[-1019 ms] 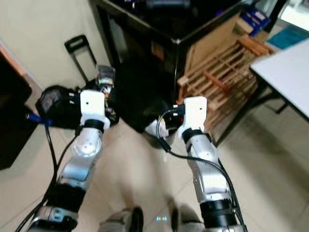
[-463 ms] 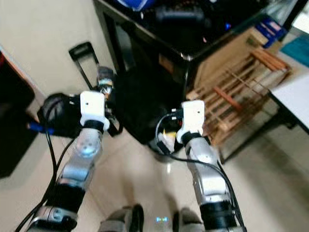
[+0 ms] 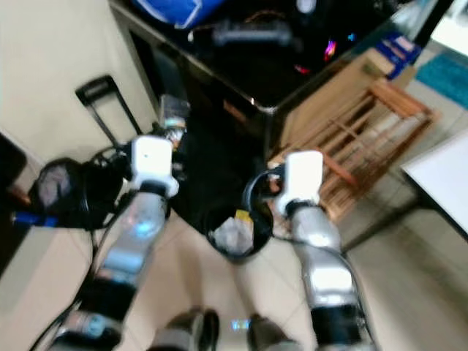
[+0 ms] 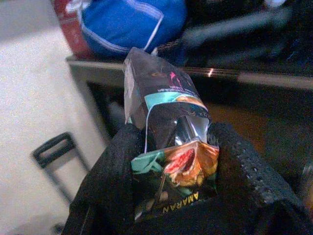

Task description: Picking trash to rubbish bin

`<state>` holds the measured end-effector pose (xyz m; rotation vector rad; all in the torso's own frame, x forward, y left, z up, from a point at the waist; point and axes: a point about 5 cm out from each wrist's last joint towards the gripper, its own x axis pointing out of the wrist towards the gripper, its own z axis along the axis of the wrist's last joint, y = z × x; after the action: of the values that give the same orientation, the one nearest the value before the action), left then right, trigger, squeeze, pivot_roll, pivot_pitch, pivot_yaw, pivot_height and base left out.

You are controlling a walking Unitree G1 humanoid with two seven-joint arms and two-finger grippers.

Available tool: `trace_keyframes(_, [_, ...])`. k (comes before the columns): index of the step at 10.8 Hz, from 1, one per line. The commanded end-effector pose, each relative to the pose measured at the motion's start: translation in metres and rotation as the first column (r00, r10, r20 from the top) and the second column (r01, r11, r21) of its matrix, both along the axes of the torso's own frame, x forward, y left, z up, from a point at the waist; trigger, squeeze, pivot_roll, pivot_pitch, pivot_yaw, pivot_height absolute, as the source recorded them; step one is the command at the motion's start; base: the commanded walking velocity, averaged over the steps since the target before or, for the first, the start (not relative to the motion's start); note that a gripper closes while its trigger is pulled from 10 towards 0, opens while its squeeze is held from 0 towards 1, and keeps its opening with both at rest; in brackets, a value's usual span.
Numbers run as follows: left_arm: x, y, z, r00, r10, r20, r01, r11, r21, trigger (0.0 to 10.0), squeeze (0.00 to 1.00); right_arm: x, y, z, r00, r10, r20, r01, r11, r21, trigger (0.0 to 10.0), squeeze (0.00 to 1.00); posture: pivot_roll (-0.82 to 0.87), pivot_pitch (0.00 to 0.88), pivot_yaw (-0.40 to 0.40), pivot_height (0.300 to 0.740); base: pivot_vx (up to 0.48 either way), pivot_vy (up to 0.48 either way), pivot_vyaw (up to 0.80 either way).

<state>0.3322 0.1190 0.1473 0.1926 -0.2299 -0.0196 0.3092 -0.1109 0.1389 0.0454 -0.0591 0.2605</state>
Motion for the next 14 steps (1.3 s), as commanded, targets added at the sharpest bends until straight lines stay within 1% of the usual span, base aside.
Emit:
trace_keyframes(1, [0.0,-0.004,0.003,1.0,-0.014,0.013,0.014,1.0,-0.003,10.0,0.0,-0.001,-0.005,0.001,1.0,-0.013,0.011,0.013,1.0,-0.002,10.0,0.0,-0.01,0.243,0.04,0.74,0.48,0.0,0.0])
trace_keyframes(3, [0.0,-0.006,0.003,1.0,-0.029,0.01,0.029,1.0,0.006,10.0,0.0,-0.001,-0.005,0.001,1.0,-0.012,0.012,0.012,1.0,-0.002,10.0,0.0,-0.01,0.242,0.042,0.74,0.412,0.0,0.0])
trace_keyframes(6, [-0.003,-0.014,0.002,0.996,-0.087,0.012,0.087,0.996,0.0,10.0,0.0,-0.001,-0.004,0.0,1.0,-0.011,0.009,0.011,1.0,-0.006,10.0,0.0,-0.01,0.242,0.043,0.74,0.0,0.0,0.0])
trace_keyframes(8, [-0.003,-0.014,0.001,0.995,-0.097,0.004,0.097,0.995,0.003,10.0,0.0,-0.001,-0.004,-0.001,1.0,-0.01,0.006,0.01,1.0,-0.006,10.0,0.0,-0.01,0.239,0.045,0.74,0.0,0.0,0.0])
trace_keyframes(10, [-0.005,-0.017,-0.004,0.99,-0.141,-0.017,0.141,0.99,-0.008,10.0,0.0,-0.002,-0.005,-0.006,1.0,-0.013,-0.01,0.013,1.0,-0.016,10.0,0.0,-0.01,0.233,0.046,0.74,0.0,0.0,0.0])
trace_keyframes(11, [-0.006,-0.017,-0.017,0.982,-0.176,-0.073,0.176,0.984,-0.014,10.0,0.0,-0.004,-0.007,-0.016,0.998,-0.01,-0.056,0.008,0.999,-0.031,10.0,0.0,-0.02,0.236,0.045,0.74,0.0,0.0,0.0])
trace_keyframes(12, [-0.006,-0.012,-0.039,0.967,-0.191,-0.17,0.192,0.981,-0.006,10.0,0.0,-0.007,-0.01,-0.029,0.993,-0.015,-0.114,0.009,0.999,-0.054,10.0,0.0,-0.02,0.24,0.043,0.74,0.0,0.0,0.0])
trace_keyframes(13, [-0.006,-0.009,-0.051,0.958,-0.186,-0.216,0.19,0.982,-0.003,10.0,0.0,-0.009,-0.012,-0.04,0.986,-0.021,-0.163,0.006,0.996,-0.09,10.0,0.0,-0.02,0.242,0.041,0.74,0.0,0.0,0.0])
trace_keyframes(14, [-0.009,-0.009,-0.069,0.935,-0.201,-0.292,0.207,0.978,-0.009,10.0,0.0,-0.016,-0.016,-0.055,0.974,-0.027,-0.224,-0.002,0.992,-0.127,10.0,0.0,-0.03,0.255,0.036,0.74,0.0,0.0,0.0])
